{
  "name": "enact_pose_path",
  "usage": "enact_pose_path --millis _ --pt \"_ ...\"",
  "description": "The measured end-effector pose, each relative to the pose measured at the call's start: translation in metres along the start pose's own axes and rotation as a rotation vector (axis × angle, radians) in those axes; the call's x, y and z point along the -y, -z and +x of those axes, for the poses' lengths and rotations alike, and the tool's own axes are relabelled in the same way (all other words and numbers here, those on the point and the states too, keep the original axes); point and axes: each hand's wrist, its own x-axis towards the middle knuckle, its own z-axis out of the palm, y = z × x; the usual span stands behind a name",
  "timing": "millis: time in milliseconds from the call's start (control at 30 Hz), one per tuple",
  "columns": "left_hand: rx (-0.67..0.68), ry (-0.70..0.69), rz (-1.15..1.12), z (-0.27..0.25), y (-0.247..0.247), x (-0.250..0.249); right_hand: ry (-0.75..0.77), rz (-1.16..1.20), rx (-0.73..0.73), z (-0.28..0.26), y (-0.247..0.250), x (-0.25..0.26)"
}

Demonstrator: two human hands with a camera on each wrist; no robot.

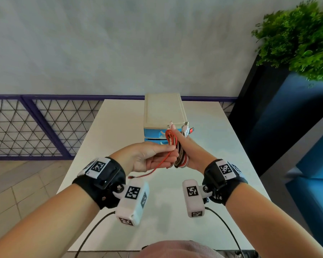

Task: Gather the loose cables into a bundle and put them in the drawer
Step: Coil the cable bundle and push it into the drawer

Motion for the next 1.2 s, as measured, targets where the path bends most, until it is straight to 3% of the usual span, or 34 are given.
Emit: enact_pose_path --millis 133,233,333,467,533,633,700,767,867,967,1133,1200 --pt "-0.038 -0.014 0.071 0.001 0.001 0.003 -0.024 -0.031 0.071 0.002 0.006 -0.001" --pt "-0.009 -0.028 0.077 0.002 0.002 0.008 0.033 -0.059 -0.104 0.004 0.007 -0.002" --pt "0.082 -0.003 0.086 0.003 0.012 0.016 0.063 0.103 -0.272 0.004 0.017 0.007" --pt "0.179 0.088 0.277 -0.003 0.035 0.031 0.009 0.228 -0.319 0.000 0.043 0.023" --pt "0.061 -0.043 0.494 0.003 0.043 0.035 -0.050 0.190 -0.254 -0.004 0.046 0.028" --pt "-0.262 -0.414 0.750 0.014 0.044 0.027 -0.143 0.126 -0.095 -0.008 0.037 0.026" --pt "-0.352 -0.596 0.789 0.016 0.037 0.018 -0.190 0.075 -0.023 -0.007 0.027 0.021" --pt "-0.387 -0.689 0.795 0.018 0.030 0.014 -0.207 0.060 0.013 -0.004 0.018 0.016" --pt "-0.461 -0.729 0.744 0.020 0.024 0.017 -0.211 0.091 0.051 -0.001 0.011 0.009" --pt "-0.493 -0.686 0.556 0.022 0.023 0.025 -0.202 0.107 0.086 -0.002 0.003 0.003" --pt "-0.416 -0.619 0.537 0.017 0.027 0.031 -0.176 -0.133 0.021 -0.001 -0.003 -0.004" --pt "-0.394 -0.635 0.659 0.011 0.035 0.028 -0.186 -0.225 -0.009 -0.002 0.000 -0.003"
